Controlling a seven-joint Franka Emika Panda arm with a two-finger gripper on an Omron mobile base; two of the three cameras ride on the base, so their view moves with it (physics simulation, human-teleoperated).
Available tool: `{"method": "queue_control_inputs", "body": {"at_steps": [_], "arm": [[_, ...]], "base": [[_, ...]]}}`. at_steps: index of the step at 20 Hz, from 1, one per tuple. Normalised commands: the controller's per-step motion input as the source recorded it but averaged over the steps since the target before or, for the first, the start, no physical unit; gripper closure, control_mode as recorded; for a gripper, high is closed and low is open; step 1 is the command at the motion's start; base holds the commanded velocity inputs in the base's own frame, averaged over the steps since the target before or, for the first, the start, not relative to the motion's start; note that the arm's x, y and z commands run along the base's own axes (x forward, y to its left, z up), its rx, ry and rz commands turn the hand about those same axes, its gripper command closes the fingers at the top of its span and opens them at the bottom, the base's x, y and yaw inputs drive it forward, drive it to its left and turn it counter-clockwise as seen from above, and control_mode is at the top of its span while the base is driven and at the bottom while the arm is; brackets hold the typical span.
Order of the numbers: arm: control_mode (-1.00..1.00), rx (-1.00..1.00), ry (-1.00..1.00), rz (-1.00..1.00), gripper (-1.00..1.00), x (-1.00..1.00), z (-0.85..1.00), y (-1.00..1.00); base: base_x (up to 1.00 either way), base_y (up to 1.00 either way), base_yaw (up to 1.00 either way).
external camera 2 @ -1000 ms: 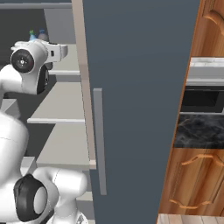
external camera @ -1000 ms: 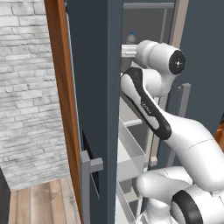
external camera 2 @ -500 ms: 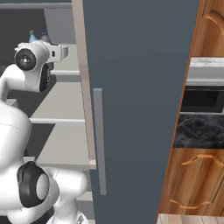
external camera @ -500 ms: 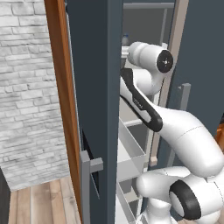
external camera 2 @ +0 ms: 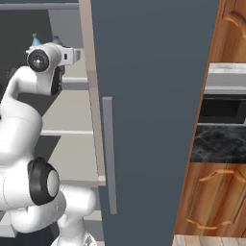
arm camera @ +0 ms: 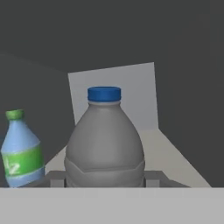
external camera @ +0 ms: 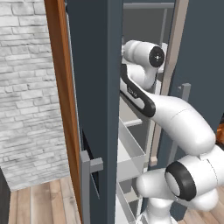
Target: Take the bottled waters from the counter and place them in the freezer to freeze. Close the freezer door after placing the bottles.
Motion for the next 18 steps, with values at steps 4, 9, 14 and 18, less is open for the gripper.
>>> {"method": "queue_control_inputs", "body": {"at_steps": [4,9,14,18], "arm": [[-1.0,-0.02,0.01,0.0,1.0,0.29,-0.28,0.0],[-1.0,0.0,0.03,0.0,1.0,0.22,-0.3,0.0],[-1.0,0.0,0.02,0.0,1.0,0.28,-0.02,0.0],[-1.0,-0.08,0.0,0.0,1.0,0.09,-0.19,0.11]], "base": [[0.0,0.0,0.0],[0.0,0.0,0.0],[0.0,0.0,0.0],[0.0,0.0,0.0]]}}
